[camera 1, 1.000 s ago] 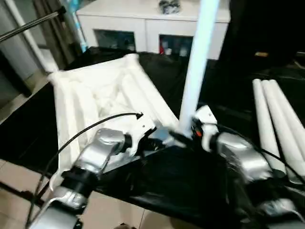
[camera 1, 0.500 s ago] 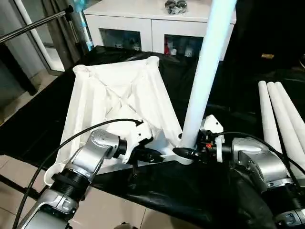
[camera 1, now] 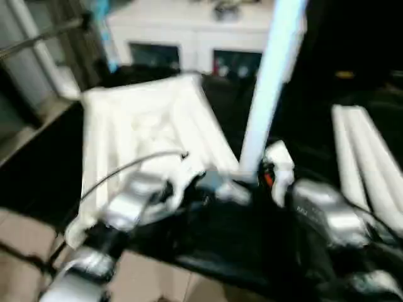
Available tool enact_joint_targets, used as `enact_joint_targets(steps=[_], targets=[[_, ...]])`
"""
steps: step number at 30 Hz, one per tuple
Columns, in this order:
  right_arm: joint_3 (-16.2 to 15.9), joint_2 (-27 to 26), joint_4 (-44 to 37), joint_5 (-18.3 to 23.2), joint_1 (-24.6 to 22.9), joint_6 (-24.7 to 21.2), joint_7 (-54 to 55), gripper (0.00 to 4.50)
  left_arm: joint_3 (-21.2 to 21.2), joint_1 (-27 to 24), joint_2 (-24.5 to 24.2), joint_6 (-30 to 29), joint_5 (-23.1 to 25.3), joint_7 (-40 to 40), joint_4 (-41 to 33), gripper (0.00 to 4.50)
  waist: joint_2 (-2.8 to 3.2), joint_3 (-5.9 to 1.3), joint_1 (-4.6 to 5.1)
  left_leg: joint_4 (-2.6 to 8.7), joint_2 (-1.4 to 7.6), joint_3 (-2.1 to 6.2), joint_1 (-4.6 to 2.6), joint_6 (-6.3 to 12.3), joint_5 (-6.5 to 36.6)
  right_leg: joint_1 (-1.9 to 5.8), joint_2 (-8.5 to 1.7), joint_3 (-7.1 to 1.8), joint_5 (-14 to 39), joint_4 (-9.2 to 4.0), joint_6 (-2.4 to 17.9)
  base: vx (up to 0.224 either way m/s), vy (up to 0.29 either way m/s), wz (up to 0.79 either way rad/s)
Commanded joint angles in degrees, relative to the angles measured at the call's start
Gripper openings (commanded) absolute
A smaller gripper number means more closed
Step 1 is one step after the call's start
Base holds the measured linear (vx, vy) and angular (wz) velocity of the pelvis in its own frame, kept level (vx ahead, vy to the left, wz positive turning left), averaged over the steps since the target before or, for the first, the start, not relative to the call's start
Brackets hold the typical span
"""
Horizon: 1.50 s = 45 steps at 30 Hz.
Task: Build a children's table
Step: Rotate leg to tighten
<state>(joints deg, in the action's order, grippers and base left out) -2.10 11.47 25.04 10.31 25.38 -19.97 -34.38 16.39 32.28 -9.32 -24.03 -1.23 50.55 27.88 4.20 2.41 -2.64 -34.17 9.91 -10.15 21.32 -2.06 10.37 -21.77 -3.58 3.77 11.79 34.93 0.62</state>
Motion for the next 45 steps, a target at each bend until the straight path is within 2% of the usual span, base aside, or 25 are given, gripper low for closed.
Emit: enact_joint_targets(steps=[1,2,3,4,5,7,9,12,13,14,17,18,19,20,21,22,24,25,27,30,33,34,37,43,45], targets=[[-1.19,-3.52,5.17,-1.30,-0.10,-2.96,6.38,2.65,-0.40,2.15,2.68,-0.94,0.11,-4.35,1.29,0.00,-0.52,-2.40,0.45,4.64,2.97,1.85,-1.03,-0.65,19.37,1.50,-5.12,-2.75,24.12,-6.16,9.45,0.000,0.000,0.00],[-1.01,-4.44,6.09,-1.68,0.33,-3.09,8.39,2.65,-0.62,2.59,3.42,-0.91,0.28,-5.74,1.83,0.00,-0.64,-2.42,0.67,4.62,2.93,1.79,-0.99,-0.60,19.39,1.47,-5.12,-2.82,24.22,-6.28,9.29,0.000,0.000,0.00],[-2.10,-6.76,7.08,-3.19,0.98,-2.70,11.51,2.65,-0.81,3.30,5.19,-0.77,0.23,-7.63,2.52,0.00,-0.20,-2.42,0.95,4.63,2.78,1.85,-0.98,-0.68,19.64,1.45,-5.09,-2.80,24.69,-6.29,9.02,0.000,0.000,0.00],[-2.31,-7.11,7.13,-3.39,1.04,-2.57,11.82,2.65,-0.78,3.35,5.43,-0.78,0.19,-7.76,2.53,0.00,-0.55,-2.45,1.17,4.64,2.76,1.86,-0.89,-0.60,19.32,1.50,-5.08,-2.80,24.76,-6.45,8.68,0.000,0.000,0.00],[-2.37,-7.87,7.12,-3.25,1.11,-2.45,11.79,2.65,-0.68,3.33,5.80,-0.60,0.18,-7.76,2.45,0.00,-0.59,-2.53,1.11,4.61,2.73,1.83,-0.87,-0.38,18.95,1.59,-5.09,-2.83,24.65,-6.44,8.56,0.000,0.000,0.00],[-1.35,-9.39,6.30,-1.36,1.08,-2.65,9.42,3.35,0.08,2.66,5.79,1.04,0.56,-6.18,1.71,0.00,-0.60,-2.57,1.01,4.68,2.82,1.79,-0.69,0.44,18.28,1.62,-5.09,-2.93,24.07,-6.44,8.33,0.000,0.000,0.00],[-1.04,-9.44,6.16,-1.16,1.18,-2.27,8.95,3.35,0.58,2.27,5.33,2.32,0.82,-5.14,1.41,0.00,-0.48,-2.65,0.94,4.70,2.95,1.80,-0.69,0.59,17.77,1.57,-5.10,-2.98,22.94,-6.33,8.54,0.000,0.000,0.00],[-1.55,-8.14,6.14,-2.18,1.31,-0.33,8.64,3.76,1.59,1.24,3.91,4.06,0.77,-2.53,0.29,0.00,-0.39,-2.73,0.98,4.81,3.13,1.79,-0.56,0.66,17.59,1.64,-5.13,-3.02,19.88,-6.00,9.63,0.000,0.000,0.00],[-2.91,-5.83,5.22,-3.25,1.14,1.58,6.43,3.76,2.67,0.01,1.92,4.57,0.28,0.91,-1.44,0.00,-0.58,-2.83,0.97,4.80,3.15,1.75,-0.47,0.78,17.11,1.76,-5.08,-3.01,18.46,-5.82,10.02,0.000,0.000,0.00],[-3.55,-4.60,4.41,-3.46,0.97,2.43,4.61,3.76,3.13,-0.62,0.87,4.88,-0.14,2.78,-2.35,0.00,-0.46,-2.87,0.82,4.78,3.22,1.80,-0.45,0.92,16.88,1.85,-5.19,-3.02,17.87,-5.72,10.23,0.000,0.000,0.00],[-4.16,-3.12,2.85,-3.15,0.56,2.73,1.57,3.76,3.52,-1.35,-0.33,5.18,-0.69,4.83,-3.42,0.00,-0.48,-3.02,0.81,4.55,3.15,1.51,-0.22,2.06,14.18,2.10,-5.01,-3.07,13.22,-5.26,11.54,0.000,0.000,0.00],[-5.06,-1.01,0.06,-2.61,-0.44,2.82,-2.86,3.76,3.74,-1.95,-1.55,5.35,-1.05,6.73,-4.29,0.00,-0.43,-3.06,0.79,4.50,3.23,1.44,-0.25,2.46,13.14,2.07,-4.98,-3.07,11.43,-5.11,12.20,0.000,0.000,0.00],[-6.18,1.64,-2.97,-2.03,-1.59,2.71,-7.75,3.76,4.03,-2.53,-3.02,5.66,-1.34,8.91,-5.14,0.00,-0.53,-3.09,0.58,4.43,3.21,1.50,-0.17,2.72,12.74,2.39,-4.91,-2.99,10.64,-5.01,12.12,0.000,0.000,0.00],[-6.62,2.69,-3.96,-1.90,-1.97,2.75,-9.50,3.76,4.14,-2.70,-3.58,5.80,-1.47,9.82,-5.44,0.00,-0.38,-3.19,0.28,4.33,3.42,1.40,-0.38,3.61,12.00,2.23,-4.95,-3.05,9.19,-4.90,12.31,0.000,0.000,0.00],[-7.38,4.62,-5.60,-1.73,-2.60,2.98,-12.62,3.76,4.35,-2.96,-4.58,6.03,-1.79,11.62,-6.01,0.00,-0.54,-3.14,0.29,4.31,3.43,1.29,-0.25,3.96,11.53,2.20,-4.97,-3.11,8.45,-4.83,12.62,0.000,0.000,0.00],[-8.00,7.10,-7.63,-0.85,-3.35,2.48,-16.68,3.76,4.58,-3.21,-5.90,5.84,-2.41,14.06,-6.82,0.00,-0.54,-3.36,-0.19,4.11,3.55,1.25,-0.29,4.81,9.70,2.19,-4.88,-3.06,5.86,-4.45,13.25,0.000,0.000,0.00],[-8.33,9.13,-9.17,0.30,-3.89,1.94,-20.05,3.76,4.84,-3.44,-7.16,5.33,-3.05,16.20,-7.61,0.00,-0.49,-3.59,-0.77,3.87,3.59,1.27,-0.17,5.56,7.89,2.43,-4.87,-2.91,3.60,-4.03,13.71,0.000,0.000,0.00],[-8.45,9.72,-9.60,0.60,-4.04,1.86,-20.96,3.76,4.98,-3.55,-7.61,5.17,-3.22,16.86,-7.94,0.00,-0.43,-3.55,-0.83,3.84,3.64,1.21,-0.13,5.89,7.54,2.22,-4.85,-2.91,3.03,-3.98,13.96,0.000,0.000,0.00],[-8.60,11.04,-10.44,1.41,-4.36,2.09,-23.33,3.76,5.21,-3.97,-8.74,4.67,-3.77,18.88,-8.89,0.00,-0.48,-3.35,-0.92,3.88,3.62,1.24,-0.06,5.78,8.20,2.24,-4.96,-2.83,3.99,-4.14,14.25,0.000,0.000,0.00],[-9.14,12.36,-11.56,2.18,-4.78,1.45,-26.23,3.42,5.45,-4.44,-9.76,4.29,-4.29,20.61,-9.99,0.00,-0.53,-3.26,-0.94,3.96,3.60,1.22,-0.17,5.06,10.06,2.15,-5.04,-2.87,7.97,-4.48,13.78,0.000,0.000,0.00],[-9.54,12.45,-12.25,2.51,-5.07,0.39,-26.82,3.26,5.43,-4.56,-9.98,4.07,-4.58,20.92,-10.43,0.00,-0.63,-3.20,-1.12,4.01,3.67,1.18,-0.28,4.76,10.30,1.97,-4.91,-2.91,8.80,-4.54,13.61,0.000,0.000,0.00],[-9.72,12.44,-12.38,2.48,-5.15,0.29,-26.94,3.03,5.41,-4.58,-10.02,3.99,-4.65,21.01,-10.54,0.00,-0.59,-3.16,-1.09,4.08,3.61,1.28,-0.21,4.35,10.35,2.00,-4.91,-2.90,9.48,-4.53,13.40,0.000,0.000,0.00],[-10.12,12.20,-12.77,2.49,-5.45,-0.21,-27.24,2.87,5.26,-4.73,-9.95,3.72,-4.58,21.03,-10.81,0.00,-0.78,-3.19,-1.07,4.03,3.54,1.26,-0.20,4.00,10.47,2.05,-4.97,-2.95,10.00,-4.58,13.17,0.000,0.000,0.00],[-10.93,11.50,-14.04,2.71,-6.85,-1.39,-27.11,2.67,5.11,-5.28,-9.47,3.20,-4.48,19.62,-11.00,0.00,-0.78,-3.29,-1.19,3.87,3.49,1.26,-0.09,4.77,8.50,2.08,-4.89,-2.88,7.97,-4.34,13.17,0.000,0.000,0.00],[-10.15,9.81,-13.27,2.61,-7.48,-1.71,-23.92,2.66,4.37,-4.85,-7.60,2.85,-3.72,15.97,-9.61,0.00,-0.84,-3.27,-1.14,3.88,3.51,1.23,-0.07,4.61,8.94,2.04,-4.94,-2.91,8.72,-4.40,13.11,0.000,0.000,0.00]])
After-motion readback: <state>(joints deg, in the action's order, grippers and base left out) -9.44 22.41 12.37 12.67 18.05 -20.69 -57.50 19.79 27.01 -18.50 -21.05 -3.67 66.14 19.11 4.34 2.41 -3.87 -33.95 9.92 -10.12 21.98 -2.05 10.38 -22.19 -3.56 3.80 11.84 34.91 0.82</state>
